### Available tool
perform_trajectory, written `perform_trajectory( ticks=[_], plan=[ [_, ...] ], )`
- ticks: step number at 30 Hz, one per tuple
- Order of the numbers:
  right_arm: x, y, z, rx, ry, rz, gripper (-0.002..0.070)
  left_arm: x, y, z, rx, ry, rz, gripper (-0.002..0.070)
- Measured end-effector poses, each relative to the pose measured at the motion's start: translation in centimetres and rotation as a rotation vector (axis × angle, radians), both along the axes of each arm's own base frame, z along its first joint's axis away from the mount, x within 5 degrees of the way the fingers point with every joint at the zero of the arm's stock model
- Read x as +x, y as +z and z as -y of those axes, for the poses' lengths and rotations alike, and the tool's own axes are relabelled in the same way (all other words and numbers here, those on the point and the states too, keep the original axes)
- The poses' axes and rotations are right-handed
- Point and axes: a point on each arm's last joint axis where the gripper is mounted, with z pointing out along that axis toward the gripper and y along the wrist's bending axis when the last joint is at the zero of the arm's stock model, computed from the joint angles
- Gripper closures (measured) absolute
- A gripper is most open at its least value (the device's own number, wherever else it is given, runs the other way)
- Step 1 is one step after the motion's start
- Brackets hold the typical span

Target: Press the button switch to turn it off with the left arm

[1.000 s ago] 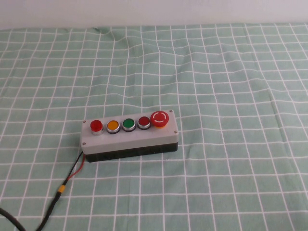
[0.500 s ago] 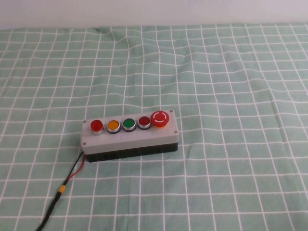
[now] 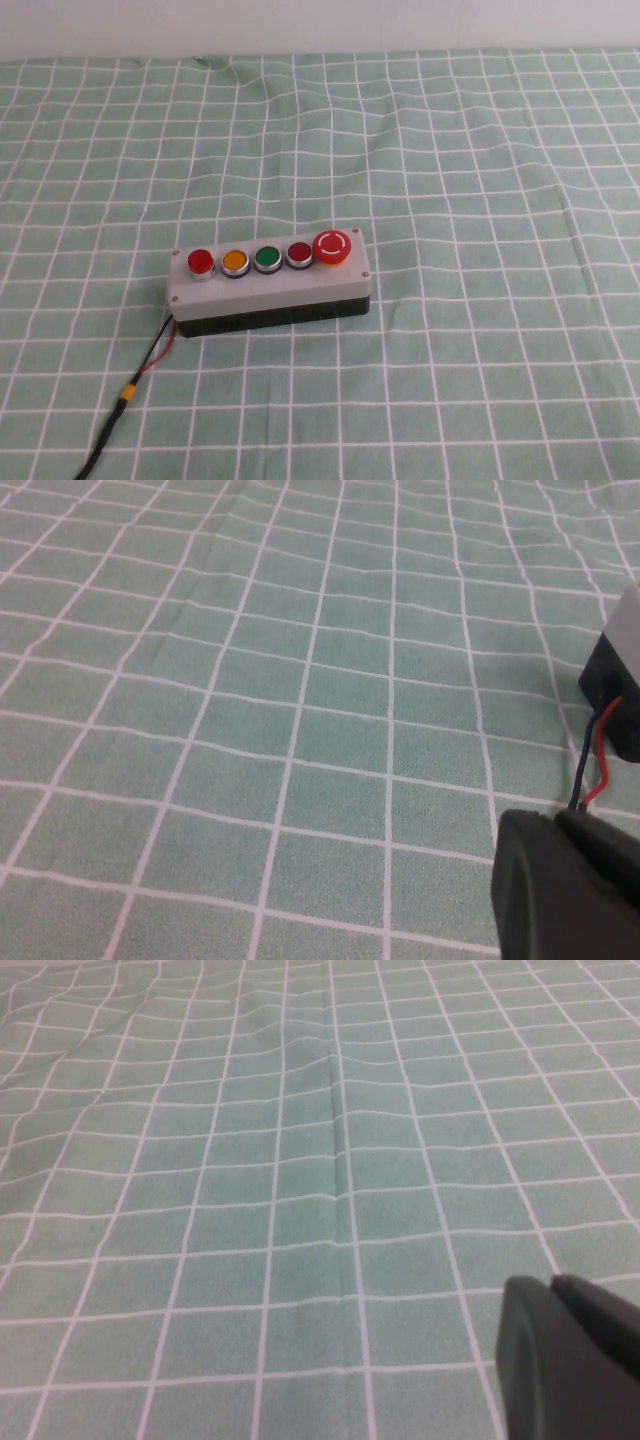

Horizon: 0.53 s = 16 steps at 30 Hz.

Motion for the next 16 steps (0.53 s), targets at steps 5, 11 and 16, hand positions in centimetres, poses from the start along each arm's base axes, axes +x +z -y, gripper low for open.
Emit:
perform_trajectory(
  ticks=[5,11,16],
  plan=[
    [0.0,0.0,0.0,0.0,0.0,0.0,0.0692,0.0,0.0,0.0,0.0,0.0,0.0,0.0678],
    [0.0,0.0,0.0,0.0,0.0,0.0,0.0692,0.0,0.0,-0.02,0.007,0.0,0.0,0.0678],
    [0.0,0.0,0.0,0.0,0.0,0.0,0.0692,0.0,0.0,-0.03,0.008,0.001,0.0,0.0678]
  ],
)
